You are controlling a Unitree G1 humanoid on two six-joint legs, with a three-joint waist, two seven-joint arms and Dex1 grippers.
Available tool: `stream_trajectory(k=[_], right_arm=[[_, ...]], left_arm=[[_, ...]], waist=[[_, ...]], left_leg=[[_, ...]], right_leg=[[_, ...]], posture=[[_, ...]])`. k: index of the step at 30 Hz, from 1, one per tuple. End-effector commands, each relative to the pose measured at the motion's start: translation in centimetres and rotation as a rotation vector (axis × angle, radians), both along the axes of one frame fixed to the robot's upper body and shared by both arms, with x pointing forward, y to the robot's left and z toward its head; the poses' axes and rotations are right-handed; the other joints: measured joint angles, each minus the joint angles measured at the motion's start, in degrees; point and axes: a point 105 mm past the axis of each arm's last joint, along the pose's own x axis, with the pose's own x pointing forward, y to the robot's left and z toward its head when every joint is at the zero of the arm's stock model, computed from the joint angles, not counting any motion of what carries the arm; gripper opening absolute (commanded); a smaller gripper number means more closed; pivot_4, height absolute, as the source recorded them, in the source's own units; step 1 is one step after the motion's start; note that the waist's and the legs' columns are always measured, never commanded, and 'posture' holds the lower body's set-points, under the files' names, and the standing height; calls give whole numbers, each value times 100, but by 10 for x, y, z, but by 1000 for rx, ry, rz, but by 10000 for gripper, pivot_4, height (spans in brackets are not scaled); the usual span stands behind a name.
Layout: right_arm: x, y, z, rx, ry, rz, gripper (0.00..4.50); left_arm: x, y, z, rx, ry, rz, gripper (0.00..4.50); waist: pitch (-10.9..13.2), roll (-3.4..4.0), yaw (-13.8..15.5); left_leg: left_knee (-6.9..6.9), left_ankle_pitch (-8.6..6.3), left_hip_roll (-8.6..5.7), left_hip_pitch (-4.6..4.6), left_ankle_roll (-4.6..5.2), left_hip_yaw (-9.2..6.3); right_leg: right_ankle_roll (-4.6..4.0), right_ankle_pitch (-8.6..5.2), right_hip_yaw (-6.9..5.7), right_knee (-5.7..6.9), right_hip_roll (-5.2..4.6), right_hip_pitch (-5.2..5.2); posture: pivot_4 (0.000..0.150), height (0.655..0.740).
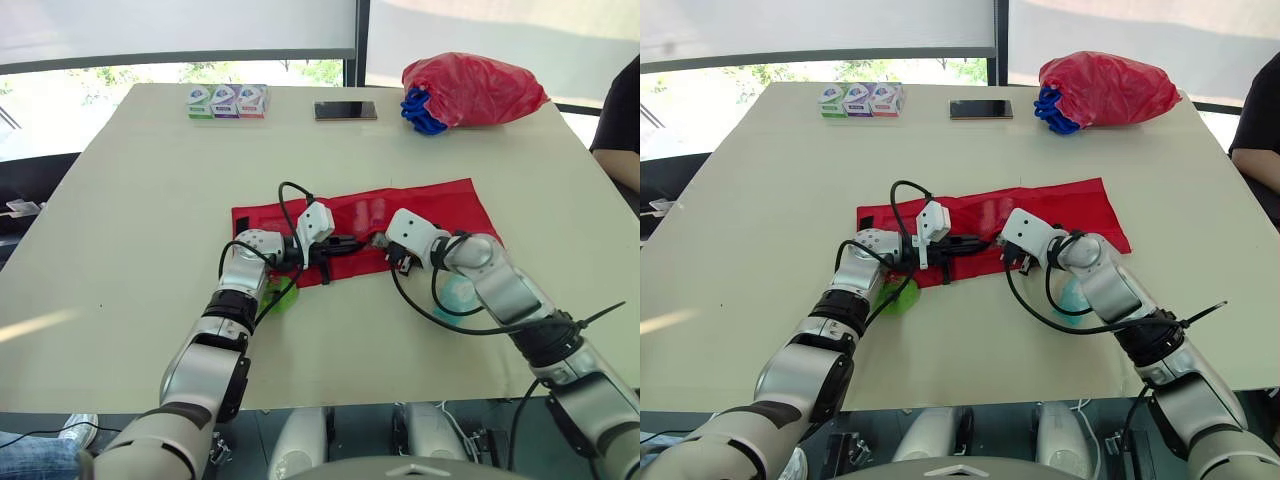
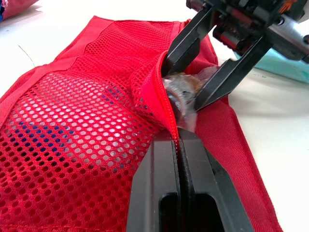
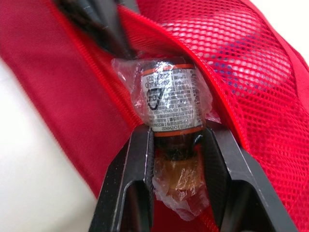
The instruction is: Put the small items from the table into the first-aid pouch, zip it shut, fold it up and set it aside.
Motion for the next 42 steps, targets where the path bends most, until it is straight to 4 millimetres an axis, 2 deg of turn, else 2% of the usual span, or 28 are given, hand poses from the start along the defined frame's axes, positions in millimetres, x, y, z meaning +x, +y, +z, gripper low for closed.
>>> stream_trajectory(k=[1,5,11,18,25,28,32,34,35,39,42], right_arm=[[5,-6,10,84,-3,-136,8331],[6,-10,8,70,4,-186,8331],[-3,0,12,94,6,-146,37759],[-22,1,22,108,16,-67,37759],[-34,-4,33,160,31,-79,37759],[-39,-7,32,169,52,-80,31140],[-41,-10,29,163,61,-97,12417],[-41,-12,27,158,62,-111,1549],[-40,-14,25,148,62,-124,228],[-32,-23,15,126,60,-176,228],[-28,-22,10,124,61,-187,228]], left_arm=[[-5,-9,4,-8,-15,-47,0],[-5,-10,4,-8,-14,-50,0],[-5,-10,4,-8,-13,-46,0],[-3,-7,3,-4,-12,-29,0],[-4,-8,1,-4,-8,-33,0],[-4,-8,1,-4,-7,-34,0],[-4,-8,1,-1,-11,-37,0],[-4,-9,2,-2,-12,-39,0],[-4,-8,2,-1,-12,-40,0],[-4,-8,2,2,-12,-43,0],[-5,-7,2,2,-13,-44,0]], waist=[[0,0,-3],[-1,1,5],[-1,1,-4],[-1,1,-5],[-1,1,-3],[-1,1,-1],[-1,1,-1],[-1,1,-4],[-1,1,-3],[-1,1,-2],[-1,1,-4]], left_leg=[[0,0,0,0,0,-1],[0,0,-1,0,0,-1],[0,0,-1,0,1,-1],[-1,-1,-1,0,2,-1],[-1,-6,-1,0,10,-2],[-2,-7,0,0,12,-2],[-2,-9,-1,0,15,-1],[-2,-13,-1,0,22,-2],[-2,-13,-1,0,22,-2],[-2,-13,-1,0,22,-1],[-2,-13,-1,0,22,-1]], right_leg=[[0,0,0,1,0,0],[0,0,0,2,0,0],[0,0,0,2,1,0],[0,0,1,0,0,0],[0,0,1,-1,1,-1],[0,0,0,-1,1,-1],[0,0,0,-2,0,-1],[0,0,0,-2,1,-1],[0,0,0,-2,1,-1],[0,0,0,-3,0,-1],[0,0,0,-2,1,-1]], posture=[[1500,7400],[1500,7400],[1500,7400],[1500,7400],[1500,7400],[1500,7400],[1500,7400],[1500,7400],[1500,7400],[1500,7400],[1500,7400]])
